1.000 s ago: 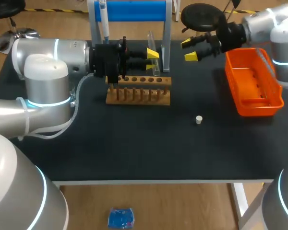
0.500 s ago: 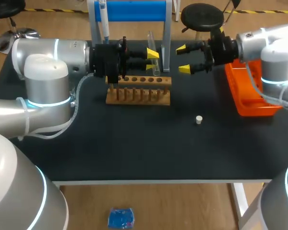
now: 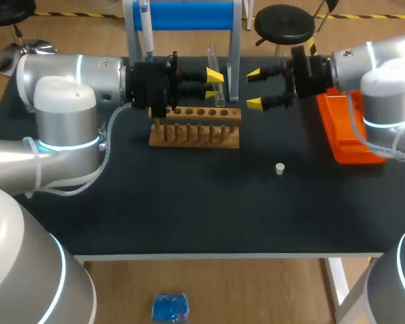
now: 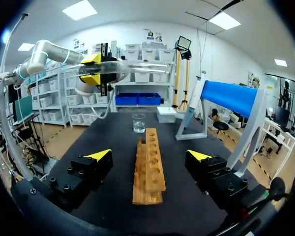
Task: Invert the test tube, pick up the pipette, mount the tip to pipette, aspirate from beaker and dispense into the tube, eject the tip, return the pipette, and cap with the stopper.
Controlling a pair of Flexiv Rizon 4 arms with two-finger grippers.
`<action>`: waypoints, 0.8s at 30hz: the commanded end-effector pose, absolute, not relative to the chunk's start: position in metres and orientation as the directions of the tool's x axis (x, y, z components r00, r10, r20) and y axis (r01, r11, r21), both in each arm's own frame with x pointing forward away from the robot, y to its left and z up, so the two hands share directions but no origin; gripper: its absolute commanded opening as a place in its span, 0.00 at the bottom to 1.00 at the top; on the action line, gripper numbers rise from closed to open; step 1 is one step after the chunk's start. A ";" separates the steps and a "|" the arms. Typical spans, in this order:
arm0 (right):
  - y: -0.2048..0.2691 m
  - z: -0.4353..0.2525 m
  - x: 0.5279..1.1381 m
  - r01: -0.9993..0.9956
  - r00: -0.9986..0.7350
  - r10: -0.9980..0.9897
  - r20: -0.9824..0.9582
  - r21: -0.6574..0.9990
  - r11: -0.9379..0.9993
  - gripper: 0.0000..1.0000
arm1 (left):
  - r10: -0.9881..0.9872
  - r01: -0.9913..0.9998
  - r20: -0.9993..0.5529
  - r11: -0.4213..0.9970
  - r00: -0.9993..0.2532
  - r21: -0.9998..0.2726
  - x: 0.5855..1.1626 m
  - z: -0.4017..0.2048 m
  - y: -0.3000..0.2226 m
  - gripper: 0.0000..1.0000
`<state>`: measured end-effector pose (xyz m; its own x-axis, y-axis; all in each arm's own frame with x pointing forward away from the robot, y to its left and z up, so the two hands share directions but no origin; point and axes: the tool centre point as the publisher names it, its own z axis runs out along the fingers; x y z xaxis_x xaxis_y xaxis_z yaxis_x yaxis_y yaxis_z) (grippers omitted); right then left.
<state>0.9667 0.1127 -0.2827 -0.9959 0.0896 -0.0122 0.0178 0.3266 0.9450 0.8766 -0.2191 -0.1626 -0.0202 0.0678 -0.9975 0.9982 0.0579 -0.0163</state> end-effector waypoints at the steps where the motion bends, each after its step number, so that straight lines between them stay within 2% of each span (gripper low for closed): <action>1: 0.117 -0.288 0.967 0.004 -0.992 0.118 -0.040 0.937 0.350 1.00 | 0.069 0.998 -0.997 0.054 -0.020 -0.016 0.878 -0.162 -0.219 0.00; 24: 0.115 -0.297 0.966 0.037 -0.987 0.156 -0.027 0.918 0.394 1.00 | 0.069 0.998 -0.997 0.054 -0.020 -0.016 0.878 -0.162 -0.219 0.00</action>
